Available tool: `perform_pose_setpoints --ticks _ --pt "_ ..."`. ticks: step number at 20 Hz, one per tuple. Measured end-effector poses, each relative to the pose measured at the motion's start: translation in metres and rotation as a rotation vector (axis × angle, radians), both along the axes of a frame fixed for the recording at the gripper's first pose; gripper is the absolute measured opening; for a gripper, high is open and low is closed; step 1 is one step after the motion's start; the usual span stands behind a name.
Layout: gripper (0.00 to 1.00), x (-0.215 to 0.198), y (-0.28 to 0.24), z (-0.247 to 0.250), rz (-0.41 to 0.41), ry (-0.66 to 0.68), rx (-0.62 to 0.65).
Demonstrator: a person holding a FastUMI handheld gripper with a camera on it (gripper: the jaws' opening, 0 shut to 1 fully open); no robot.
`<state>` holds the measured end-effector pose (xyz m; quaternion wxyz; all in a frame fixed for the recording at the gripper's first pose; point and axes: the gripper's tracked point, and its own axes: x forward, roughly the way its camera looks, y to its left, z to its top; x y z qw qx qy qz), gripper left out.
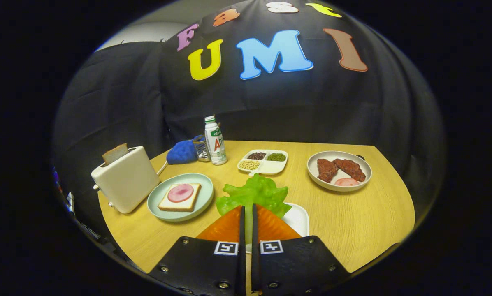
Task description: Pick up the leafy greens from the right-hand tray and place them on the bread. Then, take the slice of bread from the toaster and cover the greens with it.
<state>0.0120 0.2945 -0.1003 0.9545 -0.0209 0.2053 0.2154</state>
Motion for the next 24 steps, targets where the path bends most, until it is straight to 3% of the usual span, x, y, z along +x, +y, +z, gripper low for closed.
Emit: perform_pose_setpoints --ticks 12,17,24 --pt "0.05 -0.001 0.138 -0.002 0.244 -0.023 -0.031" --pt "0.05 0.006 0.179 -0.025 0.283 -0.002 -0.048" --pt "0.05 0.017 0.197 -0.061 0.273 0.045 -0.088"
